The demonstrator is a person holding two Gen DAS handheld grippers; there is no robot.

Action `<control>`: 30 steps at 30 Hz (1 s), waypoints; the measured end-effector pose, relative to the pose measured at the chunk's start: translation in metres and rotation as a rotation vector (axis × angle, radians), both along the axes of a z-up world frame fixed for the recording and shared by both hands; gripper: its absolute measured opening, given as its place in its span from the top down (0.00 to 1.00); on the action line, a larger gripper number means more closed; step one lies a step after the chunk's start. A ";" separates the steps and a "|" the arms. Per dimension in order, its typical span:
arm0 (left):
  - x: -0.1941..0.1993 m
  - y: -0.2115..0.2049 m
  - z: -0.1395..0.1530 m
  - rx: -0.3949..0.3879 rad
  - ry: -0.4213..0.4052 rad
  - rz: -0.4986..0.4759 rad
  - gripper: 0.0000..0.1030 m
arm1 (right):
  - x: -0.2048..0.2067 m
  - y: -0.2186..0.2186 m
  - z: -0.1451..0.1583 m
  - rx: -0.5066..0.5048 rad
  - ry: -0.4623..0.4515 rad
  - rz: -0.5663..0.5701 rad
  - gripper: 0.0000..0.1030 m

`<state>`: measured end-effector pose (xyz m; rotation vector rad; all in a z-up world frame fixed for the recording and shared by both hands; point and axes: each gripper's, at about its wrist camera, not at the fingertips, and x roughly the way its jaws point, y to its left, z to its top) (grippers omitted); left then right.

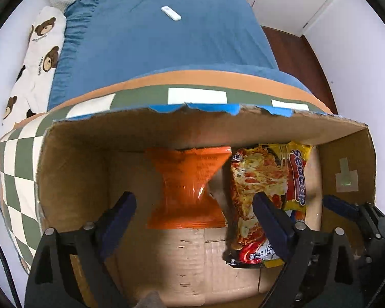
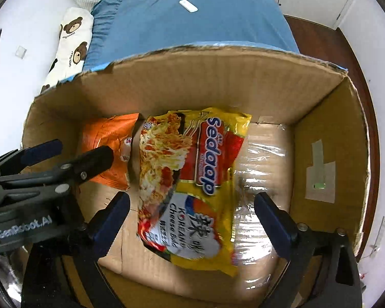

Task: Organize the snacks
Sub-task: 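Carry both packs into the cardboard box and open both grippers, then lift both grippers out of the box back toward the snacks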

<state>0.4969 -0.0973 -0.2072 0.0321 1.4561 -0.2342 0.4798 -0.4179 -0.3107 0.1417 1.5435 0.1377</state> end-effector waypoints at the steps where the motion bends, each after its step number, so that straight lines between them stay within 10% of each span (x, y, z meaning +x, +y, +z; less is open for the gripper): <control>1: -0.001 0.001 0.001 -0.005 0.000 -0.001 0.10 | -0.001 0.001 0.005 -0.002 -0.004 -0.001 0.04; 30: -0.129 0.053 0.120 -0.023 -0.349 0.047 0.10 | -0.136 0.010 0.158 -0.096 -0.288 -0.039 0.04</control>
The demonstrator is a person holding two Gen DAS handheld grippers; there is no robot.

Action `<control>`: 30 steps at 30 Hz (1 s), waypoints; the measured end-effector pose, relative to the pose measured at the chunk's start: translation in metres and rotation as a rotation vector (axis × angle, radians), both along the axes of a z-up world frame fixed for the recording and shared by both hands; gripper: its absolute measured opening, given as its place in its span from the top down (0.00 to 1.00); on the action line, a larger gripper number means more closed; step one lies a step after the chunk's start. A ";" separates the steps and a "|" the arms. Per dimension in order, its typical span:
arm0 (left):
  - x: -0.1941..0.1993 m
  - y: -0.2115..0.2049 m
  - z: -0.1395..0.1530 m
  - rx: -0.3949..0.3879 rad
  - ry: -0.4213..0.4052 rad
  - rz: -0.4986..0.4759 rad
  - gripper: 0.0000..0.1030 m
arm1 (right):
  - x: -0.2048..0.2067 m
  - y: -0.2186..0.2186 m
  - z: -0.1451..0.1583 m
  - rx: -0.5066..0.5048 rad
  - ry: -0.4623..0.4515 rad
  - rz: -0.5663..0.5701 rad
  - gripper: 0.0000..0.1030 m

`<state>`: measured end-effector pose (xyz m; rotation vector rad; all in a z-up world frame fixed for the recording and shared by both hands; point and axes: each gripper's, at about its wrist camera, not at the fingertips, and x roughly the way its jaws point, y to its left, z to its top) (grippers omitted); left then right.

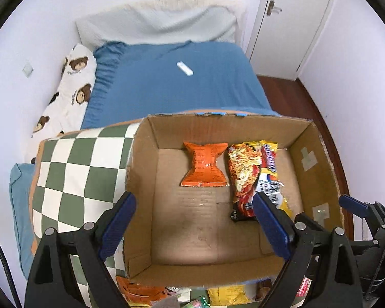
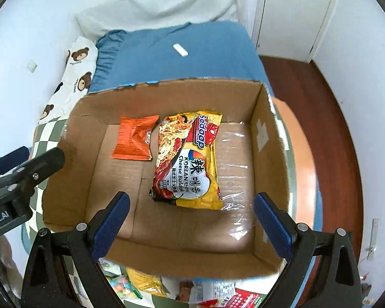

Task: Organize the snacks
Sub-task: 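Lift both grippers out of the box back toward the snacks, then grasp the white wafer pack with the right gripper while the left grasps the clear bread bag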

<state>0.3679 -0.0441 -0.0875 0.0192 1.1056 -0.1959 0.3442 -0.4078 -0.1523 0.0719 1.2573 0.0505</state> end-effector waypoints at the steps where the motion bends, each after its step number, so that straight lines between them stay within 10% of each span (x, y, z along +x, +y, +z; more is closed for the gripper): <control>1: -0.006 0.001 0.004 -0.001 -0.012 -0.001 0.10 | -0.005 0.000 0.004 -0.004 -0.013 -0.001 0.04; 19: -0.096 0.023 0.056 -0.032 -0.190 0.002 0.10 | -0.101 -0.003 0.077 0.051 -0.188 -0.051 0.04; 30: -0.171 0.088 -0.049 0.076 0.051 0.051 0.10 | -0.191 -0.028 -0.036 0.165 0.117 -0.163 0.04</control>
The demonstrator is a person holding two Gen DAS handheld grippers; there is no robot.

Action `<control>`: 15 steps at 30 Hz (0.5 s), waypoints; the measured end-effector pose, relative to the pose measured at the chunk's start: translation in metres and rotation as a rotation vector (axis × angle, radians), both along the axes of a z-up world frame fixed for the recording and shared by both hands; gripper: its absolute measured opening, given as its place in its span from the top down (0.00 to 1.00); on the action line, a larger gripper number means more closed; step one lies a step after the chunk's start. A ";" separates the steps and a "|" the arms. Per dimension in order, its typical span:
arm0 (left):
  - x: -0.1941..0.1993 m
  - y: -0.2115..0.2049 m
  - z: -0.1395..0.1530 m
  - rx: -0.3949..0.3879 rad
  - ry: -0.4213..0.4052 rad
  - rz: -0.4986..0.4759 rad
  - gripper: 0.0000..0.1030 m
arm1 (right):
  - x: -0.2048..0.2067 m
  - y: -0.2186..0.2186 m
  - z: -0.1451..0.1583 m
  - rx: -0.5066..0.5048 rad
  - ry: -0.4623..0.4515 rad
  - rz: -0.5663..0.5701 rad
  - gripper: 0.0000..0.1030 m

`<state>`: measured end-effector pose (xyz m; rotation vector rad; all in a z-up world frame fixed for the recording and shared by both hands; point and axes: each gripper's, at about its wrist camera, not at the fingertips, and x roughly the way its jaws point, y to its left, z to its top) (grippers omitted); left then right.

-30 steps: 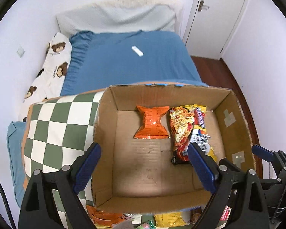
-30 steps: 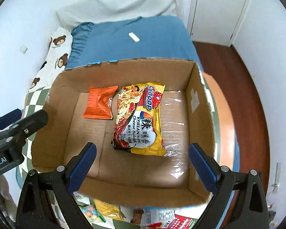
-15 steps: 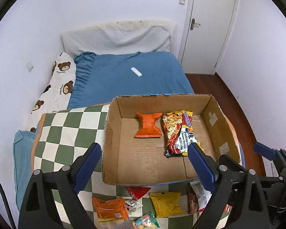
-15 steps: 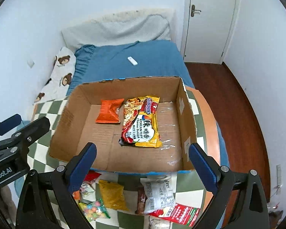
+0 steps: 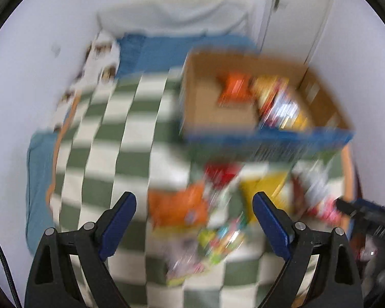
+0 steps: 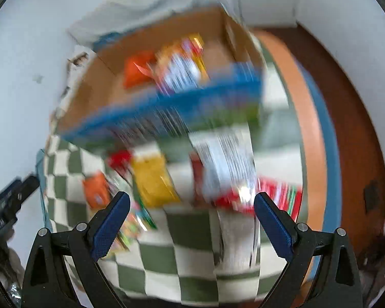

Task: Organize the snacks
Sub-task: 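Grasp the white wafer pack with the right gripper while the left grasps the clear bread bag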

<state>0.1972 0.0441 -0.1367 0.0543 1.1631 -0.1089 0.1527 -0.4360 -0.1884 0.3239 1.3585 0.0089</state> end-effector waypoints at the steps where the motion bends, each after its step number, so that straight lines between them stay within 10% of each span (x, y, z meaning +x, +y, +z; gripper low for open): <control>1: -0.005 0.008 -0.018 0.003 0.055 0.012 0.10 | -0.007 -0.003 -0.012 -0.004 0.028 -0.013 0.04; 12: -0.019 0.033 -0.149 -0.072 0.421 0.110 0.10 | -0.053 -0.026 -0.114 -0.055 0.211 -0.091 0.07; 15: -0.017 0.023 -0.169 -0.081 0.448 0.109 0.24 | -0.057 -0.022 -0.130 -0.049 0.235 -0.070 0.30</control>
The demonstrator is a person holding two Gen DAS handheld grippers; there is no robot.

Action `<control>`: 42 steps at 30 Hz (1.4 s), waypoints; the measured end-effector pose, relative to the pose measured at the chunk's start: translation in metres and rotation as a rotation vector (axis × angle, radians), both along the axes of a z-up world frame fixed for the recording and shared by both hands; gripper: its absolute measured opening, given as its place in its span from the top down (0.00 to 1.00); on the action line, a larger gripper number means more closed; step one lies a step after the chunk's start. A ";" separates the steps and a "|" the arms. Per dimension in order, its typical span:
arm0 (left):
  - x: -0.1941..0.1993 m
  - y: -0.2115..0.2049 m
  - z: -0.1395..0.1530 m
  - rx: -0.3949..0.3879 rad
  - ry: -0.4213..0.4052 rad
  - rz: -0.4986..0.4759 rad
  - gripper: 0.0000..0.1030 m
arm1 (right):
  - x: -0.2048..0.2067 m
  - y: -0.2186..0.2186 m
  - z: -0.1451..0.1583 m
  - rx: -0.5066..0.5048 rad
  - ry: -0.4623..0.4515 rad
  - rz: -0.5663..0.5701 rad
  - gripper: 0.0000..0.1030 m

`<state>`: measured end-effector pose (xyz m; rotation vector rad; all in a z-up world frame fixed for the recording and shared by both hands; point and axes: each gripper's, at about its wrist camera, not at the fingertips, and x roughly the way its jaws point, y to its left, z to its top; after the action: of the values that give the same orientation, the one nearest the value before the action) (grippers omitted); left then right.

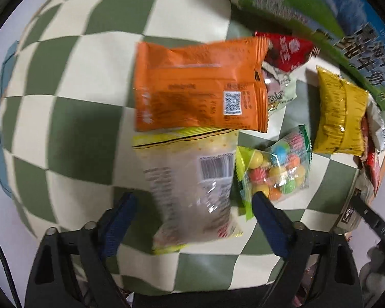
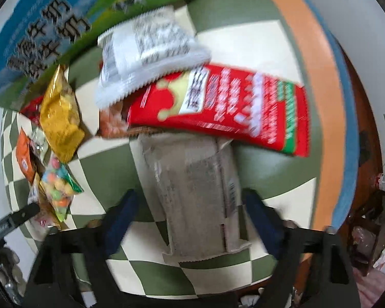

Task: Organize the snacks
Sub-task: 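Grasp the white wafer pack with the right gripper while the left grasps the clear bread bag, then carry both packs into the cardboard box and open both grippers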

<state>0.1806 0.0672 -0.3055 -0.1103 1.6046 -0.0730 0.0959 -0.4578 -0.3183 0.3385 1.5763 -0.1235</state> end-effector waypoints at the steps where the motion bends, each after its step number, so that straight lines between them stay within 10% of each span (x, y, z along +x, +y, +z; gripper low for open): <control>1: -0.001 -0.002 -0.005 -0.003 0.008 -0.001 0.39 | -0.002 0.001 -0.003 -0.015 0.008 0.006 0.36; 3: -0.006 -0.006 -0.011 -0.002 0.018 -0.007 0.52 | -0.010 0.005 -0.004 -0.030 -0.008 0.025 0.38; 22: -0.059 -0.012 -0.038 0.021 0.034 -0.010 0.58 | -0.066 0.043 -0.025 -0.041 0.022 0.145 0.38; 34: -0.064 -0.038 0.066 -0.048 -0.146 -0.116 0.62 | -0.065 0.048 0.063 0.093 -0.136 0.160 0.40; 42: 0.007 -0.091 0.173 -0.163 -0.346 -0.182 0.62 | 0.030 0.029 0.165 0.144 -0.354 0.147 0.40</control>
<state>0.1880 -0.0235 -0.1321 -0.0727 1.2576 -0.3470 0.1256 -0.4287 -0.1537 0.3356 1.2558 0.1574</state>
